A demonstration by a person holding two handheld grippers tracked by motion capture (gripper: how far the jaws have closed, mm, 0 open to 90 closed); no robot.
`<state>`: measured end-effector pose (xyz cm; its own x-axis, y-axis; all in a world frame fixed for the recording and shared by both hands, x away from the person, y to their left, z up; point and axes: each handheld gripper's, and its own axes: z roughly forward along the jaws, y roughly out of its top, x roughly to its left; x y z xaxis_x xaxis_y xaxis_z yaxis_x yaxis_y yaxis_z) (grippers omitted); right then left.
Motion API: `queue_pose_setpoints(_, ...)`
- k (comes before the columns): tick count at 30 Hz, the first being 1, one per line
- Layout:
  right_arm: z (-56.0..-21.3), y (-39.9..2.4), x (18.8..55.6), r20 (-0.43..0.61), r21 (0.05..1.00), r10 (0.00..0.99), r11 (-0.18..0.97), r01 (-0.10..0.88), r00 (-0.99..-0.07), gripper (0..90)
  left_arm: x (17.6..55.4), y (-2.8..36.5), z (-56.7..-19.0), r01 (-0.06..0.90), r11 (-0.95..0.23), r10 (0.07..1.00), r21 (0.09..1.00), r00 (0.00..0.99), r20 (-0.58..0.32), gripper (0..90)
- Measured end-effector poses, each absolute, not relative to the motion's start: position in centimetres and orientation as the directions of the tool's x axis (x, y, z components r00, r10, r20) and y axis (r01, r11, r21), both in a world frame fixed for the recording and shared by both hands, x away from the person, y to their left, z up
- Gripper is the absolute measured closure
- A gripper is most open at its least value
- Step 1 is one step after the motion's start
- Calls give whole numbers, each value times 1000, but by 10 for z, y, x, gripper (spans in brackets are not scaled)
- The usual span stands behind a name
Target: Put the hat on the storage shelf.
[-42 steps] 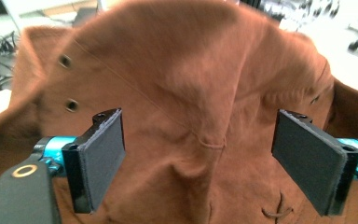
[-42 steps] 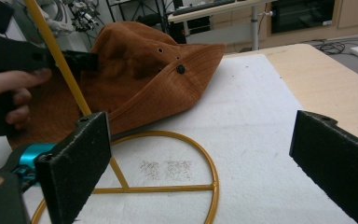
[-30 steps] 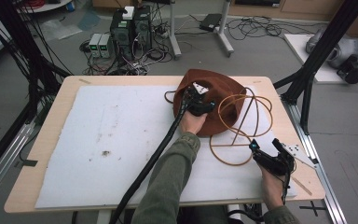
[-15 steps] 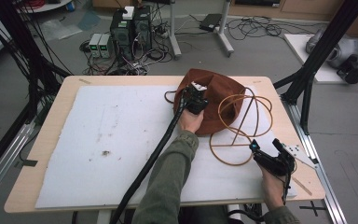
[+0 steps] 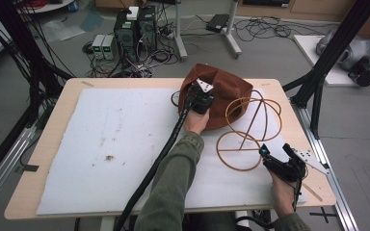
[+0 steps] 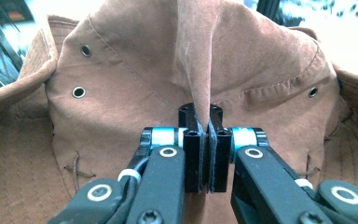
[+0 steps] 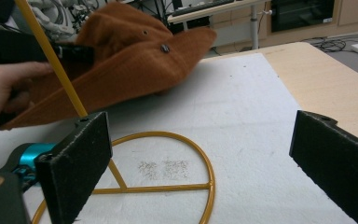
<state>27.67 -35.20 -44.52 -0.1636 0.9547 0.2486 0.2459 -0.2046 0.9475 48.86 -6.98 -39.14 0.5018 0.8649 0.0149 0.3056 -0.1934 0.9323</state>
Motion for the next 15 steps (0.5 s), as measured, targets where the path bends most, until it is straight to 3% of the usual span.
queue_pose_setpoints(3, -445, -353, 276, 255, 946, 954, -212, 244, -160, 48, 484, -64, -377, 274, -124, 888, 954, 460, -17, 872)
queue_pose_setpoints(15, -445, -353, 275, 255, 947, 953, -211, 244, -164, 49, 477, -43, -353, 177, -68, 911, 982, 412, -11, 872)
